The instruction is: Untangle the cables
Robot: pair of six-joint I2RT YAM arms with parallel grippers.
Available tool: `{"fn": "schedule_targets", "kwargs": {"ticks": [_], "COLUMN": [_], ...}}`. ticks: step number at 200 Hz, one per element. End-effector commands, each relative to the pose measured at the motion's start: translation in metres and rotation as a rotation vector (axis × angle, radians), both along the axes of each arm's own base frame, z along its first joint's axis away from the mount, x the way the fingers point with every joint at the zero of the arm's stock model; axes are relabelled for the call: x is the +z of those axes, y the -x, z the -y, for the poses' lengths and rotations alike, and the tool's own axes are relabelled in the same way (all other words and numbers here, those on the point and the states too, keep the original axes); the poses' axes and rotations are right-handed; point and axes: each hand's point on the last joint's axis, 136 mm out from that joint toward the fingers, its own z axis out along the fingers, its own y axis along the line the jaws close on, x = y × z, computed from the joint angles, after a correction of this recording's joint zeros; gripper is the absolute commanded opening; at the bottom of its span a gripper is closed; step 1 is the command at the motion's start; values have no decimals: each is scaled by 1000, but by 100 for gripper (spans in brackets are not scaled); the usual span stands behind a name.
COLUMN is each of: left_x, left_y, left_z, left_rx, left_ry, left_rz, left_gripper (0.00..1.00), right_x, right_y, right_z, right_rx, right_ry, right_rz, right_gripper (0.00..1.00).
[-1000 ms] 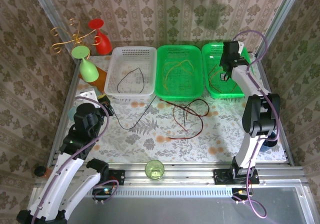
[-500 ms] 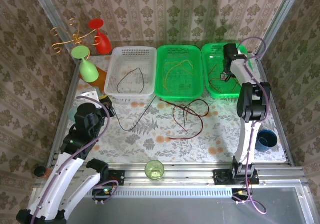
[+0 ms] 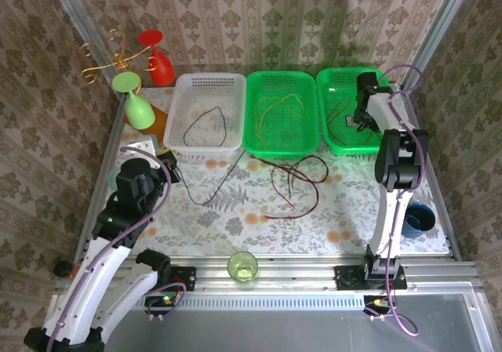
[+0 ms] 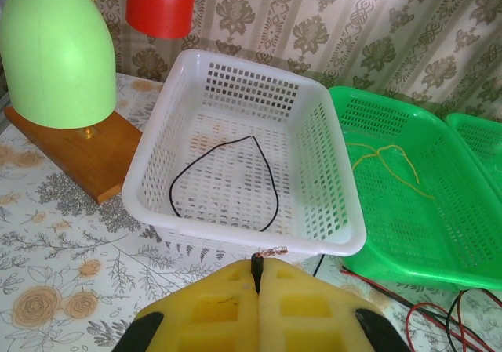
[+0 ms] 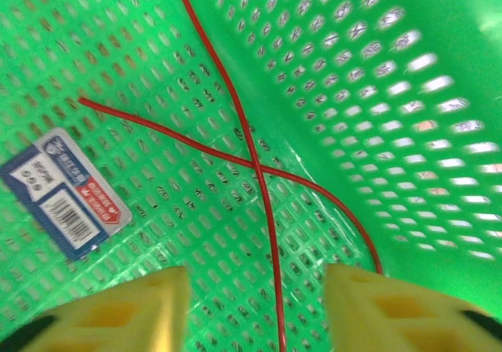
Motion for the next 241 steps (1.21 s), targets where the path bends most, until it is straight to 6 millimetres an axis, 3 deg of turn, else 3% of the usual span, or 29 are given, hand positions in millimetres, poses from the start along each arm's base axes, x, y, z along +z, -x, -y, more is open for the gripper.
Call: {"fn": "schedule_targets", "kwargs": {"ticks": [1,27,49,88,117,132,157,196,241], "left_x": [18,26,38,75,115,140,183,238,287], "left_y": [3,6,9,4,1,4,8,10,-2], "left_z": [3,5,7,15,25,36,43,48,60], "left_rx": [-19,-40,-57,-90,-130,-170,-197,-223,-241], "left_ry": [24,14,19,37,62,90,95,89,74], "left_rz": [21,15,33,91,144,185,275,401,529], "left_gripper": [0,0,0,0,0,0,0,0,0], "right_x": [57,78,93,111,117,124,119,119,125], "right_y": [1,8,18,59,94,104,119,125,124], "right_z": [-7,-17,-38,-80,-99,-108,-115,-130,-137], "right_rx": [19,62,113,223,250,269,288,316,325], "right_ry": [-37,-75,-146,-169,-245,-295,-331,-407,-430], "right_rz": [123,177,259,344,400,476,482,495,519], "right_gripper": [65,71,72,74,75,76,77,77,78]}}
